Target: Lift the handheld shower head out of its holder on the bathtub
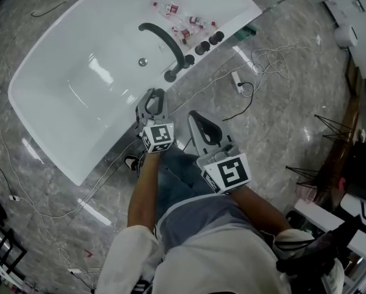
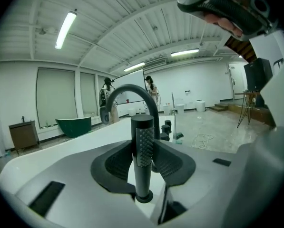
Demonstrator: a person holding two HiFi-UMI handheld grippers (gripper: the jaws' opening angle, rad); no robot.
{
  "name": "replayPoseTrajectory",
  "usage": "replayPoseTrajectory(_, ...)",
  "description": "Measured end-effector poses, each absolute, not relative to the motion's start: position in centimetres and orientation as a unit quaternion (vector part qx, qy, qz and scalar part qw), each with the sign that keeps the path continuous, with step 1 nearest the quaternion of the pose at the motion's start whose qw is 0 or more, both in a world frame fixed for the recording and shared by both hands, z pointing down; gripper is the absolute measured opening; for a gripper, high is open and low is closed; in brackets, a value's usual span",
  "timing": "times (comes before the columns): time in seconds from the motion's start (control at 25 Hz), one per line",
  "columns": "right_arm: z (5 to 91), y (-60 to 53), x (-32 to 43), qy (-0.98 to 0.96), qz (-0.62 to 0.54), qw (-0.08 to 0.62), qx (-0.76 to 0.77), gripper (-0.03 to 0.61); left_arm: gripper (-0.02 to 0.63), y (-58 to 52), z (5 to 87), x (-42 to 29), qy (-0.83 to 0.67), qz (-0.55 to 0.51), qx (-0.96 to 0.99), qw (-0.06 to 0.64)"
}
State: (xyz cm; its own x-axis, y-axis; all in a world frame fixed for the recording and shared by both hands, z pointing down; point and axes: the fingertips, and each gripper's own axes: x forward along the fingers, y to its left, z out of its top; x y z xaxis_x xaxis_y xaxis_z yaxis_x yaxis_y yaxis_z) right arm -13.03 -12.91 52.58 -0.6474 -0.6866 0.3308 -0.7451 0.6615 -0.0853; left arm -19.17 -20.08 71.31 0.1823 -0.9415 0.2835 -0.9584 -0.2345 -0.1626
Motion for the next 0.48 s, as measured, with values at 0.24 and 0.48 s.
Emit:
replayPoseTrajectory(0.24, 48.1, -12.3, -12.8, -0.904, 0.097, 0.126, 0.396, 0.018, 0.144, -17.8, 59.4, -20.0, -0.617, 0.096, 0.781, 0.01)
replayPoseTrajectory(0.48, 39.2, -11.5, -10.8, -0.911, 0.087, 0.099, 0.391, 0.018, 0.144, -14.6, 44.8, -19.8, -0.597, 0.044, 0.8, 0.035)
